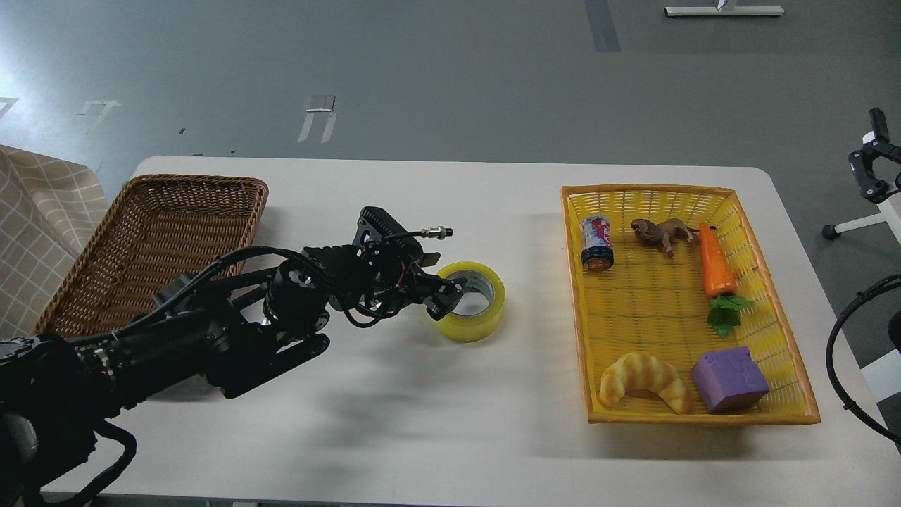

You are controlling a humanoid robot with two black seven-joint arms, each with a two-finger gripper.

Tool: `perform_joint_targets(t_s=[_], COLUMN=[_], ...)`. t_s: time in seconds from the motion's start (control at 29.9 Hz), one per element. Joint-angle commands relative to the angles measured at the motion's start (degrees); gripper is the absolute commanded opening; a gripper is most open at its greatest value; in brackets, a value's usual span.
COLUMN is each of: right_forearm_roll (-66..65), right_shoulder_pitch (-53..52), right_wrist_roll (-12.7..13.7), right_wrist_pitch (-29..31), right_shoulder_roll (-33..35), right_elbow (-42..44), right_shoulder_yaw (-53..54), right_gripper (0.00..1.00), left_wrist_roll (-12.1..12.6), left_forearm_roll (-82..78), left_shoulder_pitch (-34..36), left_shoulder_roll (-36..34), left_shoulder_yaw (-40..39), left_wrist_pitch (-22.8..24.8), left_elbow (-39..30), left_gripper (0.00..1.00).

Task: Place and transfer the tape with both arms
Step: 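Grasp the tape roll with the left gripper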

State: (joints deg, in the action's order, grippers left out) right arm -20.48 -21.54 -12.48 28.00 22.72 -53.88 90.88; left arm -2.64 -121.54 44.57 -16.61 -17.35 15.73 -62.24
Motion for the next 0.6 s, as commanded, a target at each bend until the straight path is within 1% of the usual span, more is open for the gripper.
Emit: perform_joint_targets(t_s=[0.0,0.17,0.27,0.3,0.37,0.4,0.47,0.53,0.57], right_forearm_roll=[0.0,0.0,0.0,0.0,0.0,0.0,0.0,0.0,0.0], right_shoulder_pitch=[0.0,0.0,0.0,0.1,0.1,0.1,0.1,0.2,0.1], right_wrist_roll=[0.0,0.0,0.0,0.0,0.0,0.0,0.0,0.0,0.0], right_wrist_pitch=[0.0,0.0,0.0,0.0,0.0,0.0,0.0,0.0,0.0], right_shoulder_roll=[0.0,0.0,0.0,0.0,0.0,0.0,0.0,0.0,0.0], right_elbow=[0.0,0.0,0.0,0.0,0.0,0.0,0.0,0.0,0.0], right_shoulder_yaw=[0.0,0.0,0.0,0.0,0.0,0.0,0.0,0.0,0.0], right_gripper=[1.00,1.00,1.00,1.00,1.00,1.00,1.00,1.00,1.00], left_wrist_roll=[0.0,0.0,0.0,0.0,0.0,0.0,-0.1,-0.2,-0.2], left_forearm_roll=[0.1,0.1,0.1,0.0,0.1,0.0,0.0,0.1,0.1], left_shoulder_pitch=[0.0,0.1,0.1,0.1,0.0,0.0,0.0,0.1,0.1], left_shoulder_roll=[0.1,0.4,0.4,0.4,0.4,0.4,0.4,0.4,0.4], left_shoulder_yaw=[0.3,0.4,0.4,0.4,0.4,0.5,1.3,2.2,2.2], left_wrist_pitch=[0.0,0.0,0.0,0.0,0.1,0.1,0.1,0.0,0.0], left_elbow=[0.0,0.0,0.0,0.0,0.1,0.1,0.3,0.8,1.1], left_gripper=[0.61,0.56,0.40,0.29,0.18,0.07,0.05,0.00,0.00])
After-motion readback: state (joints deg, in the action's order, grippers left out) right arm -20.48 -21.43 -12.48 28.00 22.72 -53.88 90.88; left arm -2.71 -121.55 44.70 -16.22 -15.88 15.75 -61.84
